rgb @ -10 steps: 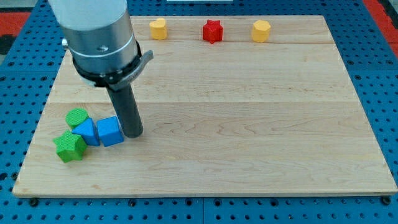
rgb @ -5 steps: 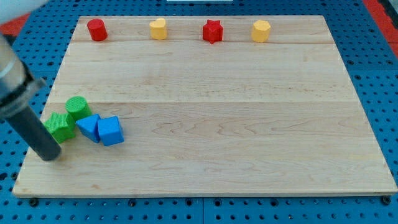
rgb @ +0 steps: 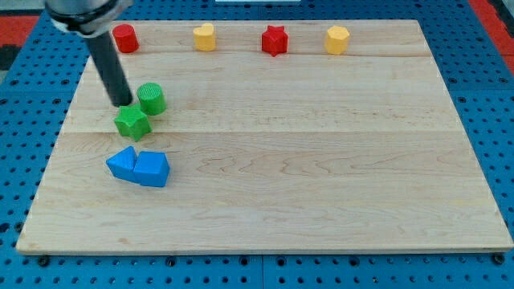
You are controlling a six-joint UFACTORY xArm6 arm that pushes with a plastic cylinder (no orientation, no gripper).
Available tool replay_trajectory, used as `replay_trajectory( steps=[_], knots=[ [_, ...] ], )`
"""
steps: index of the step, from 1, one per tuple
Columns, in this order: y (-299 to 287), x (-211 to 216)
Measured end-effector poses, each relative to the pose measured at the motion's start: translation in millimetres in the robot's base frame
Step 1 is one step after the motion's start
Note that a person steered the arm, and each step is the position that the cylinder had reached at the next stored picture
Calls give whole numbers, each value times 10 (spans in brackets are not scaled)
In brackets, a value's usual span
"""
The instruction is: Move the green blocks to the center left
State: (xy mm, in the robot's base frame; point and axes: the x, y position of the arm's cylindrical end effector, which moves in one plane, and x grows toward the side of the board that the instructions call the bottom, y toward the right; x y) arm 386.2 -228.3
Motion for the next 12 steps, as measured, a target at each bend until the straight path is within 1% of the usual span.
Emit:
replay_trajectory(
  steps=[1,2,3,5,7,8,9,10,11,12],
  knots=[
    [-605,0],
    [-749,264],
    [-487,486],
    [-483,529],
    [-59,968],
    [342,694],
    [787,619],
    [822,226],
    [362,151],
    [473,193]
  ],
)
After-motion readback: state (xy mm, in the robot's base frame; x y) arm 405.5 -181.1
